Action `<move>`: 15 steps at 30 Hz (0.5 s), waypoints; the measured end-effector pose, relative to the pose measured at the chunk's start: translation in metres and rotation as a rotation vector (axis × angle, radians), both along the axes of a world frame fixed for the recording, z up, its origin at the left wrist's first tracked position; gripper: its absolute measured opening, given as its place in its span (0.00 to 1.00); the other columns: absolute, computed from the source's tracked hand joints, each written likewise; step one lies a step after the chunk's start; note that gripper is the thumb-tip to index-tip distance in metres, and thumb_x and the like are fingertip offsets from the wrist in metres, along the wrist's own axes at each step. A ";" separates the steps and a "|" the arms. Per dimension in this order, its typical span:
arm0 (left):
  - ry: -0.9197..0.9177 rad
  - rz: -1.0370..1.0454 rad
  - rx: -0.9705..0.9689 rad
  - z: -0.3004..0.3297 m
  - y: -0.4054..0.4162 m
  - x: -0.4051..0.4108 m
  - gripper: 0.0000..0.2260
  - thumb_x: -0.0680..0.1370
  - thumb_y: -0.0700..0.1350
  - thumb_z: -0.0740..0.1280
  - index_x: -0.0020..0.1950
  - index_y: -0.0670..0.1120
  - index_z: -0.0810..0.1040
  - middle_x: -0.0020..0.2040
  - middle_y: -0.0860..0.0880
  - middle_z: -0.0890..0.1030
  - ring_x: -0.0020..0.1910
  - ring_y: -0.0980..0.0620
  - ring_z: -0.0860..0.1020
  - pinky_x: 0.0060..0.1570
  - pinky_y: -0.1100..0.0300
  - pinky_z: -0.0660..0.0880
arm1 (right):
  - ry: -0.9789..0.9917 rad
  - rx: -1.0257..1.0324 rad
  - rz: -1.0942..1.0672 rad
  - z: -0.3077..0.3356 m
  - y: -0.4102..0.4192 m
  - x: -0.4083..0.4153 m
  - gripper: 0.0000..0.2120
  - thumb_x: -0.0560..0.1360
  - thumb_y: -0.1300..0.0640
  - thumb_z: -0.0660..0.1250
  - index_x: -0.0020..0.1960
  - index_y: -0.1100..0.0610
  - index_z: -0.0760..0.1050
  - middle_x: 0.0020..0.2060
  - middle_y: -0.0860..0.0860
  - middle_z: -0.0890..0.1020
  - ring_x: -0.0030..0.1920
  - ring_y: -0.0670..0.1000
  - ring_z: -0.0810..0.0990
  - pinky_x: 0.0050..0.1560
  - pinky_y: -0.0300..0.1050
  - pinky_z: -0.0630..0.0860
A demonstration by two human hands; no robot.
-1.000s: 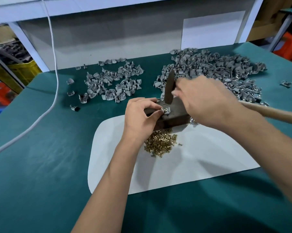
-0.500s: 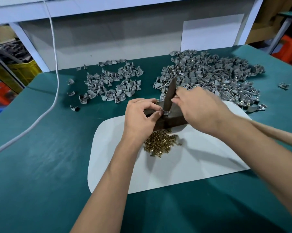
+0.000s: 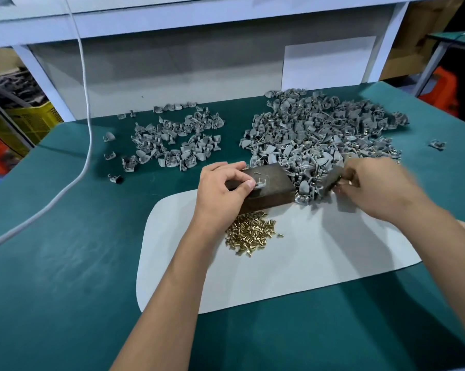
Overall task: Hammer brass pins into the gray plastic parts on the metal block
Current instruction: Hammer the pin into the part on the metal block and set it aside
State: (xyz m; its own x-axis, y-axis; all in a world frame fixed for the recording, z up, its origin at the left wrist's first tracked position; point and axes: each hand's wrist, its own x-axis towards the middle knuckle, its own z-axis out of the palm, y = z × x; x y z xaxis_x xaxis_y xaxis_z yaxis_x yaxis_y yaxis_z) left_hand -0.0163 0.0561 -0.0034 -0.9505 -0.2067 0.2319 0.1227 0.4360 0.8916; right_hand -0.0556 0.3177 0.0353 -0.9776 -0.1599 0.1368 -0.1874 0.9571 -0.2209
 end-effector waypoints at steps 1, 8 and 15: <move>-0.001 -0.007 -0.016 0.000 0.000 0.000 0.09 0.76 0.41 0.75 0.40 0.55 0.84 0.62 0.57 0.82 0.70 0.54 0.68 0.74 0.51 0.63 | -0.017 0.037 -0.015 -0.001 0.000 0.002 0.32 0.73 0.57 0.74 0.33 0.19 0.67 0.27 0.38 0.70 0.32 0.56 0.72 0.30 0.38 0.60; -0.005 -0.034 -0.025 0.002 -0.001 0.001 0.10 0.77 0.42 0.75 0.39 0.56 0.83 0.65 0.57 0.81 0.73 0.53 0.65 0.75 0.52 0.59 | 0.004 0.091 -0.038 0.009 -0.014 0.002 0.03 0.74 0.54 0.74 0.42 0.50 0.81 0.40 0.52 0.84 0.43 0.59 0.81 0.45 0.50 0.80; 0.016 -0.059 -0.015 0.003 -0.002 -0.001 0.10 0.76 0.39 0.75 0.41 0.54 0.84 0.66 0.54 0.81 0.74 0.51 0.65 0.76 0.50 0.58 | 0.062 -0.076 0.458 0.009 -0.081 0.020 0.14 0.78 0.46 0.69 0.62 0.46 0.77 0.50 0.44 0.78 0.55 0.50 0.74 0.59 0.52 0.74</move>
